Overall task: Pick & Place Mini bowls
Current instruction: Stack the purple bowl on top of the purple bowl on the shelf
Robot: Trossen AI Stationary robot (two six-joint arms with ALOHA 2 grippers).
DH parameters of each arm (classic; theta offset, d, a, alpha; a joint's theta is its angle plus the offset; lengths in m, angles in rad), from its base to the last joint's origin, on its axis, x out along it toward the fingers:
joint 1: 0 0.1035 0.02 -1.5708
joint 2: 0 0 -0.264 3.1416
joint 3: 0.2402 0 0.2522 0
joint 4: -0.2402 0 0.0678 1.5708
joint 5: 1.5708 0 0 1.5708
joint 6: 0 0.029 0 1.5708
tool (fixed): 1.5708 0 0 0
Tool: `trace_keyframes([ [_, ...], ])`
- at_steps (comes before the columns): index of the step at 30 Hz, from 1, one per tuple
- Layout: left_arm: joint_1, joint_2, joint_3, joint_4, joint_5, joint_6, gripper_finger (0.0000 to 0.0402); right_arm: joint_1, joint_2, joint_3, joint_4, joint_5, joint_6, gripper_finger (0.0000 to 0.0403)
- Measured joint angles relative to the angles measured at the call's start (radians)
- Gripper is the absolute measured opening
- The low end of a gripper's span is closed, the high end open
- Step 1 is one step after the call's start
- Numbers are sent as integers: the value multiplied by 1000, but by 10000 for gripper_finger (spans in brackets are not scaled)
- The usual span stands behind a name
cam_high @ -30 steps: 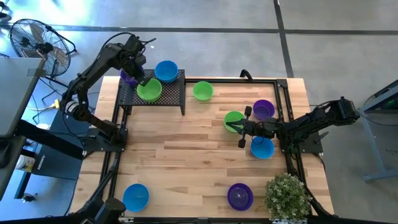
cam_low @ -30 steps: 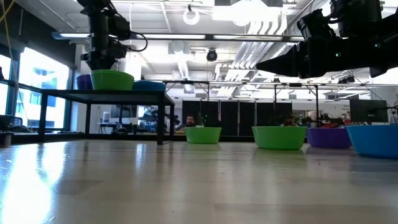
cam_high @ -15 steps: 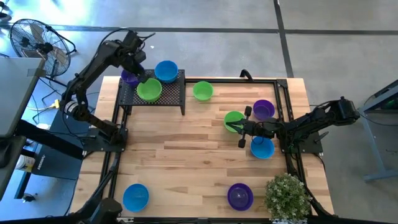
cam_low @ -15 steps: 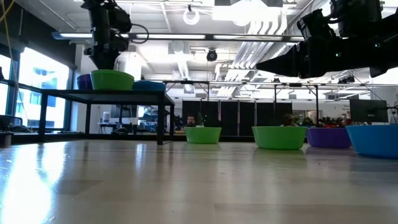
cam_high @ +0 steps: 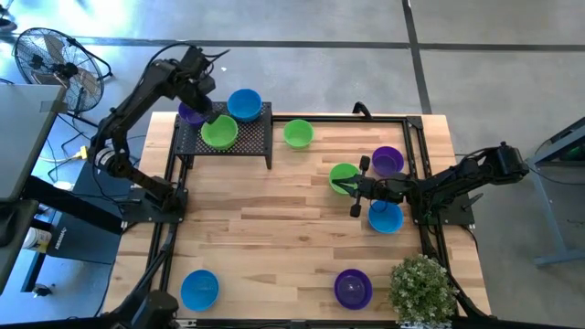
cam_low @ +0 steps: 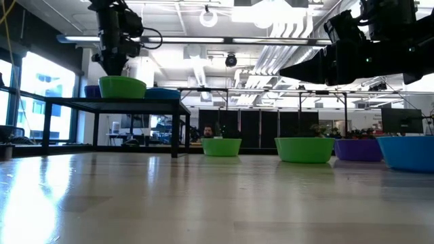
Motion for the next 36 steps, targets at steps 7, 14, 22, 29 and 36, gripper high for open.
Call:
trace_keyframes([
  [7, 1, 0, -33, 44, -99, -14, 13, 0, 0, 0, 0, 0, 0, 1],
  [14, 1, 0, -127, 130, -105, -16, 2, 0, 0, 0, 0, 0, 0, 1],
  [22, 1, 0, -154, 250, -137, -17, 1, 0, 0, 0, 0, 0, 0, 1],
  [29, 1, 0, -155, 304, -169, -16, 1, 0, 0, 0, 0, 0, 0, 2],
  [36, 48, 0, -155, 309, -147, -18, 1, 0, 0, 0, 1, 0, 0, 2],
])
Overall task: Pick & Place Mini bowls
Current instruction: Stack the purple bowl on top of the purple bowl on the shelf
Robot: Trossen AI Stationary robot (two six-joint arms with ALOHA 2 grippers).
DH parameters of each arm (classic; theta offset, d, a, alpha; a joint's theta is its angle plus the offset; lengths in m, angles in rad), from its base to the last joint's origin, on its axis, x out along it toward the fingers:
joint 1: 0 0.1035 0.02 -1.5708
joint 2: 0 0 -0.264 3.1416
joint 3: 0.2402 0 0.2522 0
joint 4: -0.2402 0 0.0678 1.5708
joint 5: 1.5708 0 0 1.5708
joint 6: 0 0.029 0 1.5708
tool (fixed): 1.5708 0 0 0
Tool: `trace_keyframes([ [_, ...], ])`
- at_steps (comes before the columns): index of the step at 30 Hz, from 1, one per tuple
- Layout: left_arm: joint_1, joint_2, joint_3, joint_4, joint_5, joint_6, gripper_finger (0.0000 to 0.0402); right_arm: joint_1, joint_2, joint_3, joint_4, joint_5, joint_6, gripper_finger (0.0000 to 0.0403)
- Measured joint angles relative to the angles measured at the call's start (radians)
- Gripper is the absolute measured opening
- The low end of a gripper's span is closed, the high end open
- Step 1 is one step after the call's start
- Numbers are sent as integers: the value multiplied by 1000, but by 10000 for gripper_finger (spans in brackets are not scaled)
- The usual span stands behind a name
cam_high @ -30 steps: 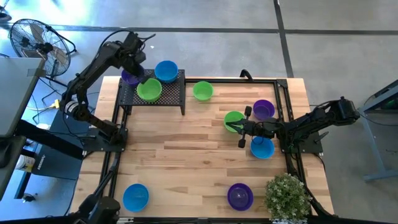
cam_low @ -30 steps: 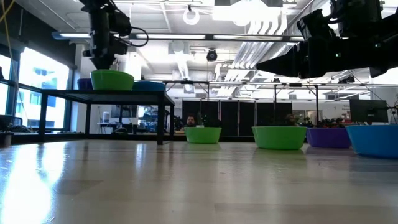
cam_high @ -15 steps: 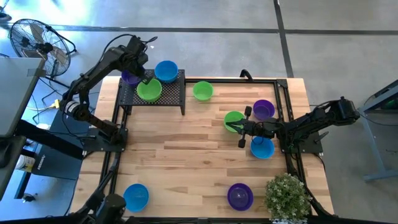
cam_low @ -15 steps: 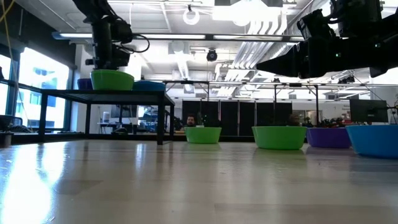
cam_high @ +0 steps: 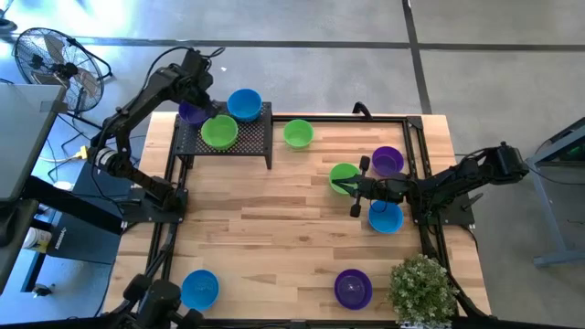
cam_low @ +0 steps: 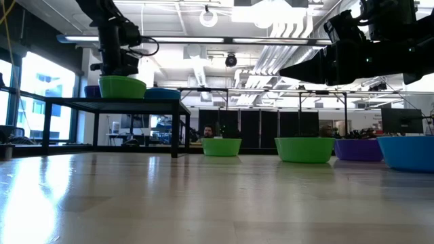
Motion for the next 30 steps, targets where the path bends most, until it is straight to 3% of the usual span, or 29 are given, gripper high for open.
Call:
trace_keyframes([
  [25, 18, -1, 0, 80, 6, -3, 1, 0, 0, 0, 0, 0, 0, 1],
  [30, 17, -55, -1, 98, 5, 5, 1, 0, 0, 0, 0, 0, 0, 2],
])
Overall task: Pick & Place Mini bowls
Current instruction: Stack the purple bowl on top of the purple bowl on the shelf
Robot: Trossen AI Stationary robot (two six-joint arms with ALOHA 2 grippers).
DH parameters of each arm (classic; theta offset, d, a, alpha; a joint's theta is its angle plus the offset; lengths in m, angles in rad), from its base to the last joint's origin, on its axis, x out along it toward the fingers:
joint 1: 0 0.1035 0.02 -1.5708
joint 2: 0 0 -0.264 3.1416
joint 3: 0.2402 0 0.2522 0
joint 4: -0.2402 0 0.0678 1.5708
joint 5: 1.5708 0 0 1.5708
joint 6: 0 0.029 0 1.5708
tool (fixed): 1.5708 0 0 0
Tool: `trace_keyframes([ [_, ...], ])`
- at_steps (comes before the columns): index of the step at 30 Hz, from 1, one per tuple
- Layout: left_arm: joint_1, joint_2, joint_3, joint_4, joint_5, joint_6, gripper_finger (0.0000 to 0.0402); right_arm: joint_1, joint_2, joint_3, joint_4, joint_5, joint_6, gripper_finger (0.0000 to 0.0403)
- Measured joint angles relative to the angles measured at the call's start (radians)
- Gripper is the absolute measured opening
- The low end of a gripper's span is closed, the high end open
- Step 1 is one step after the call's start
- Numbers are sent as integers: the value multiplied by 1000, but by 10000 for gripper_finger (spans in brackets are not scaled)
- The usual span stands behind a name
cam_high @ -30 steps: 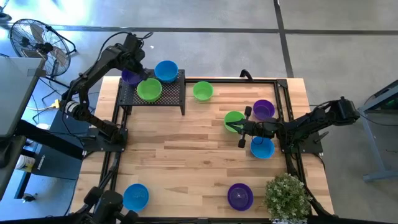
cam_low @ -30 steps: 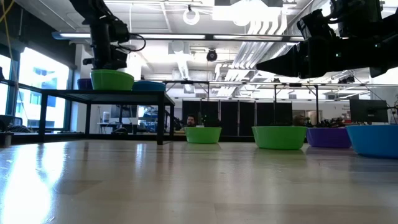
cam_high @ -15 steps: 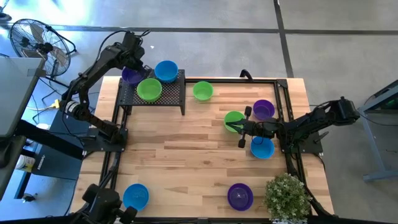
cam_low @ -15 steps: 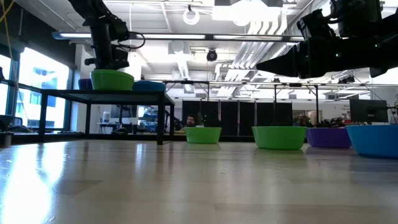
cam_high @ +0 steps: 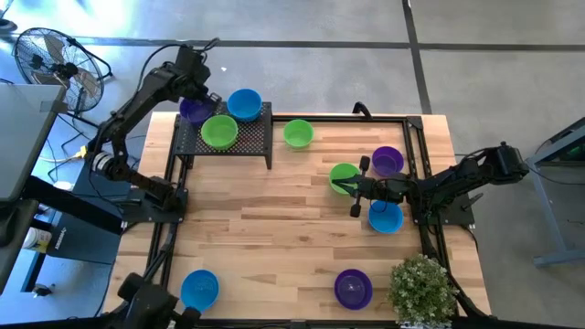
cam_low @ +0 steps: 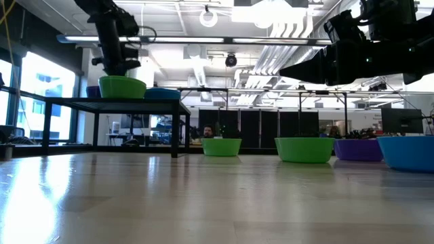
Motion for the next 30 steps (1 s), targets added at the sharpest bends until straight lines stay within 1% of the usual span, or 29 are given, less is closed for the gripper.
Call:
trace_keyframes([
  [3, -10, -64, 0, -13, 26, 0, 0, 0, 0, 0, 0, 0, 0, 1],
  [6, -53, -135, -1, -19, 36, -12, 0, 0, 0, 0, 0, 0, -5, 1],
  [8, -88, -198, -25, 0, 41, -18, 0, 0, 0, 0, 0, 0, -5, 2],
  [11, -156, -306, -100, 59, 40, -19, 0, 0, 0, 0, 0, 0, -4, 1],
  [14, -243, -404, -203, 139, 41, -55, 0, 0, 0, 0, 0, 0, -2, 1],
  [18, -370, -511, -360, 282, 44, -106, 0, 0, 0, 0, 1, 0, 0, 2],
  [23, -517, -617, -577, 523, 49, -115, 0, 0, 0, 0, 30, 4, 26, 1],
  [26, -605, -637, -696, 694, 65, -115, 0, 0, 0, 0, 44, 8, 47, 1],
  [30, -714, -641, -837, 933, 65, -110, 0, 0, 0, 0, 47, 53, 76, 1],
])
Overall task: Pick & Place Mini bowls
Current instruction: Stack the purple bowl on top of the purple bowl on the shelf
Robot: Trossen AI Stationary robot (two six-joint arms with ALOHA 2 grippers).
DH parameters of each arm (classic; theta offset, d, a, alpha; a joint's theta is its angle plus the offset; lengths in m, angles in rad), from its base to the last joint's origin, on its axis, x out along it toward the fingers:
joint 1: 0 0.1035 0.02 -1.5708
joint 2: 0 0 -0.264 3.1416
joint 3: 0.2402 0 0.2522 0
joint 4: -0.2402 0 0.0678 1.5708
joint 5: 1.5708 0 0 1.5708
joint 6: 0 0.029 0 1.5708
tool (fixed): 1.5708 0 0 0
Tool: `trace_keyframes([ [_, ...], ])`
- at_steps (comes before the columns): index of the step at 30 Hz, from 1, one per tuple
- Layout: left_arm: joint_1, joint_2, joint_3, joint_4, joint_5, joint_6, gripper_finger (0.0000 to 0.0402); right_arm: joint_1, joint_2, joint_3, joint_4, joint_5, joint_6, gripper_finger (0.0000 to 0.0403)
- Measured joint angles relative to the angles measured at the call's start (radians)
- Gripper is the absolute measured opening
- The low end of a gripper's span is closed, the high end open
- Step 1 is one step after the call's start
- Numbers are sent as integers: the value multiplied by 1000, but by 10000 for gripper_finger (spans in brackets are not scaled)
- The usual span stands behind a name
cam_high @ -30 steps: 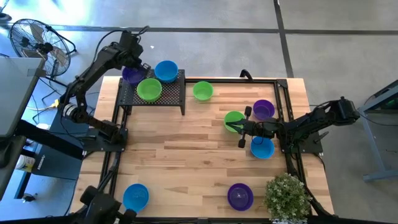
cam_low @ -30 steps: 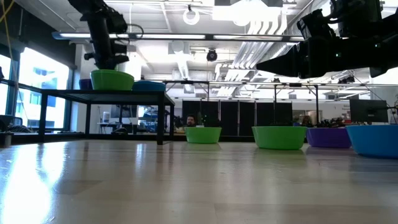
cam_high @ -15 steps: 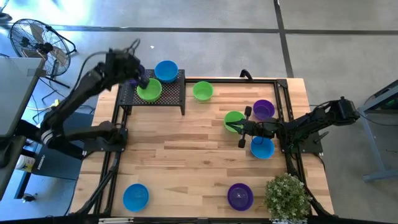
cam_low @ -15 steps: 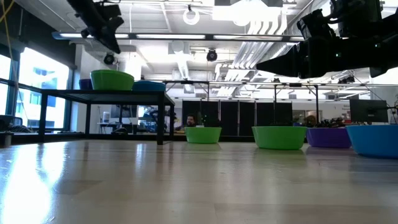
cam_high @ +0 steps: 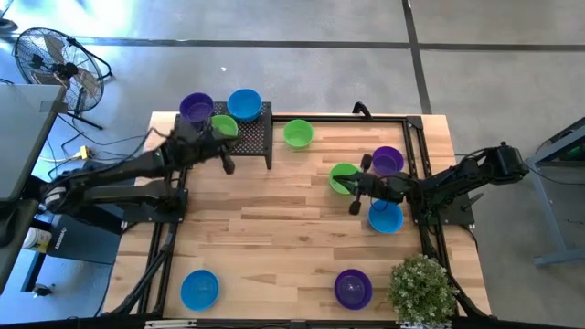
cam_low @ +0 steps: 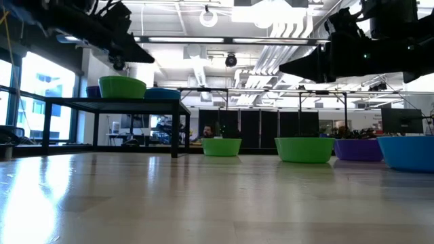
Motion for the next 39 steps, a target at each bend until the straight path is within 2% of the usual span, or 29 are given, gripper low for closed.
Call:
trace_keyframes([
  [5, -122, 5, -153, 270, 0, 2, 0, 0, -36, 24, -48, 41, 67, 2],
  [8, -187, 8, -222, 391, 0, 2, 0, 1, -92, 63, -196, 85, 135, 4],
  [12, -252, 7, -263, 453, 0, 2, 0, 0, -183, 155, -561, 161, 302, 13],
  [15, -286, 8, -269, 447, -1, 3, 0, 0, -239, 259, -921, 190, 477, 28],
  [21, -323, 25, -268, 460, 0, 29, 0, 0, -259, 473, -1555, 193, 917, 79],
  [25, -321, 24, -268, 460, 26, 21, 0, 0, -247, 539, -1790, 143, 1106, 111],
  [30, -321, 25, -268, 425, 86, 21, 0, -39, -247, 554, -2018, 153, 1276, 136],
  [34, -321, 25, -268, 415, 87, 21, 0, -116, -226, 554, -2119, 156, 1292, 143],
  [39, -321, 25, -268, 395, 94, 20, 0, -214, -168, 554, -2056, 148, 1054, 145],
])
